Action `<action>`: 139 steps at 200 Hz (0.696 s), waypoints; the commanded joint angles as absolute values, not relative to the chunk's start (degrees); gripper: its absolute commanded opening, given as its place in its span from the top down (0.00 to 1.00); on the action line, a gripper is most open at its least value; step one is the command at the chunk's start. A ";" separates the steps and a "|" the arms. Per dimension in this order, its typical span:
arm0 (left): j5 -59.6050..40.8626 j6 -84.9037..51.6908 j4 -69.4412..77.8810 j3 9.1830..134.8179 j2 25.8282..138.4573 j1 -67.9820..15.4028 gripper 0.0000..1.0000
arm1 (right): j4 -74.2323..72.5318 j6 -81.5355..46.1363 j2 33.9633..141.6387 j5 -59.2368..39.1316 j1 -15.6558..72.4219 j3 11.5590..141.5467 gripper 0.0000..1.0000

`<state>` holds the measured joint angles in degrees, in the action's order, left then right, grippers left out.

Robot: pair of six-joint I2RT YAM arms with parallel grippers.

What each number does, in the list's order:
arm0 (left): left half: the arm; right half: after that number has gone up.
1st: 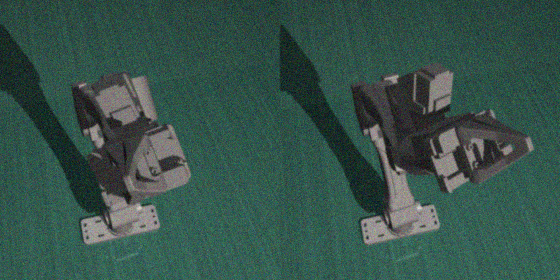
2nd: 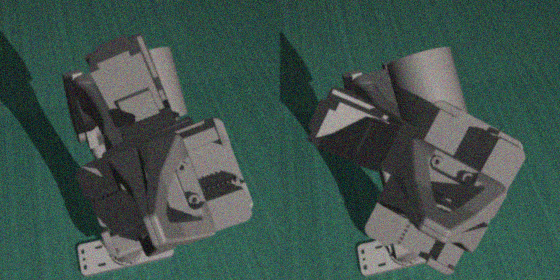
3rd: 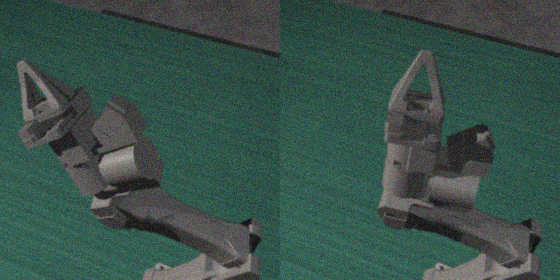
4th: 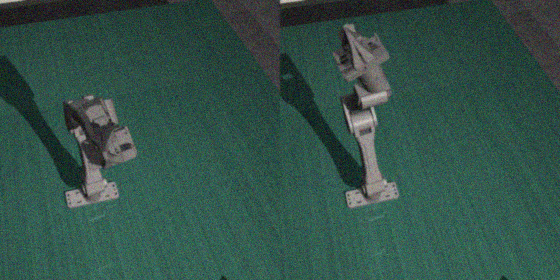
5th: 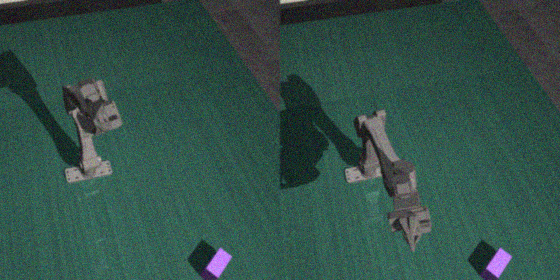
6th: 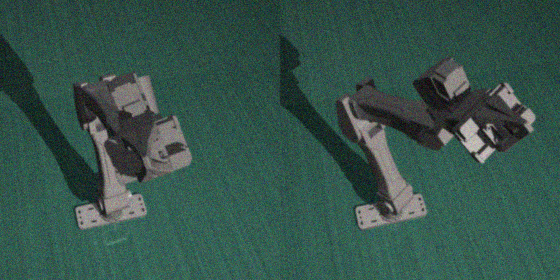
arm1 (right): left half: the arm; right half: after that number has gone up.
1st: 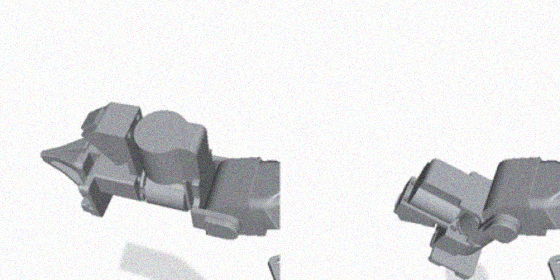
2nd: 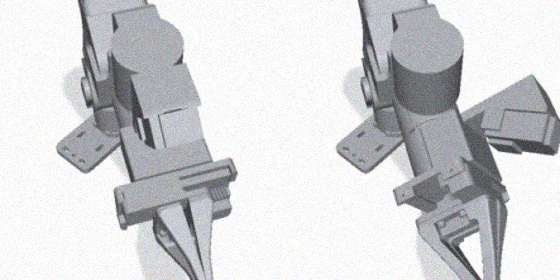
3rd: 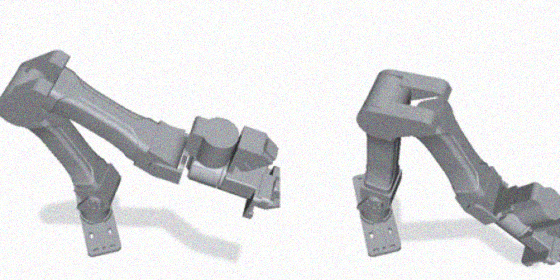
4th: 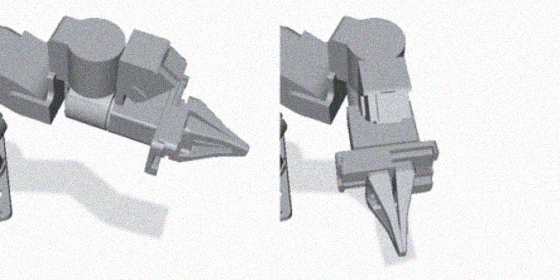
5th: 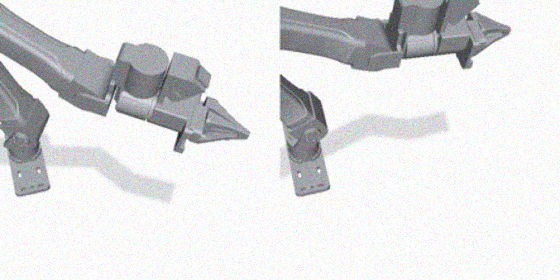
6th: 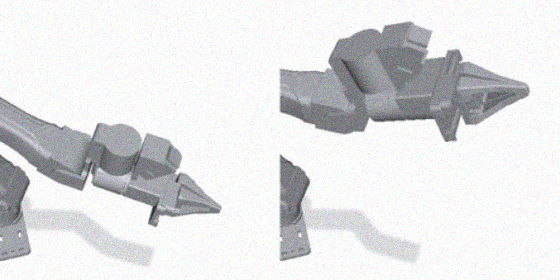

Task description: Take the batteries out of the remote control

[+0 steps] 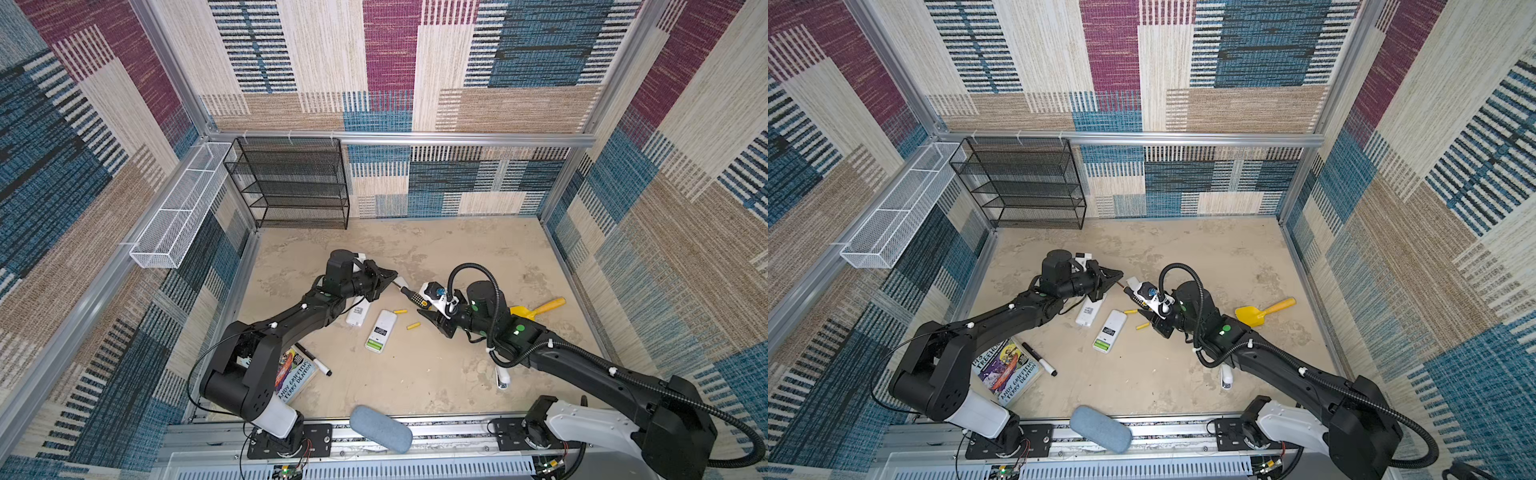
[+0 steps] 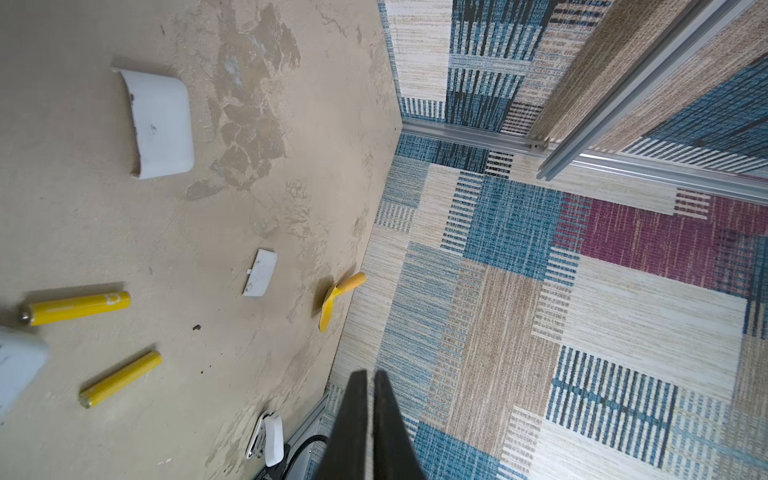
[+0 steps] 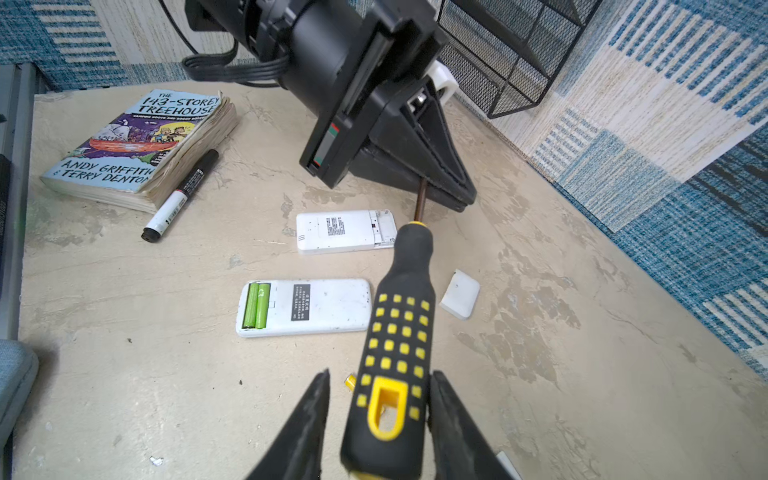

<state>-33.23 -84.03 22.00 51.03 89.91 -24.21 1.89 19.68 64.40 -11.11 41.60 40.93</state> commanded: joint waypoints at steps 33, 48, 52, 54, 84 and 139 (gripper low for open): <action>-35.18 -86.97 27.44 50.60 90.38 -24.30 1.00 | -2.42 18.82 65.56 -13.10 41.31 41.92 0.67; -35.13 -86.97 27.66 50.50 90.41 -24.26 1.00 | -2.72 18.74 65.98 -13.23 41.24 42.04 0.68; -35.24 -87.00 27.61 50.58 90.35 -24.28 1.00 | -2.97 18.72 66.00 -13.19 41.22 42.03 0.69; -35.31 -87.01 27.53 50.57 90.40 -24.29 1.00 | -3.09 18.72 66.01 -13.25 41.22 41.99 0.70; -35.55 -86.92 27.69 50.62 90.54 -24.31 1.00 | -3.52 18.81 66.44 -14.24 41.13 42.53 0.79; -37.62 -82.04 23.70 52.89 91.92 -24.26 0.70 | 0.56 19.97 67.06 -13.46 41.04 44.25 1.00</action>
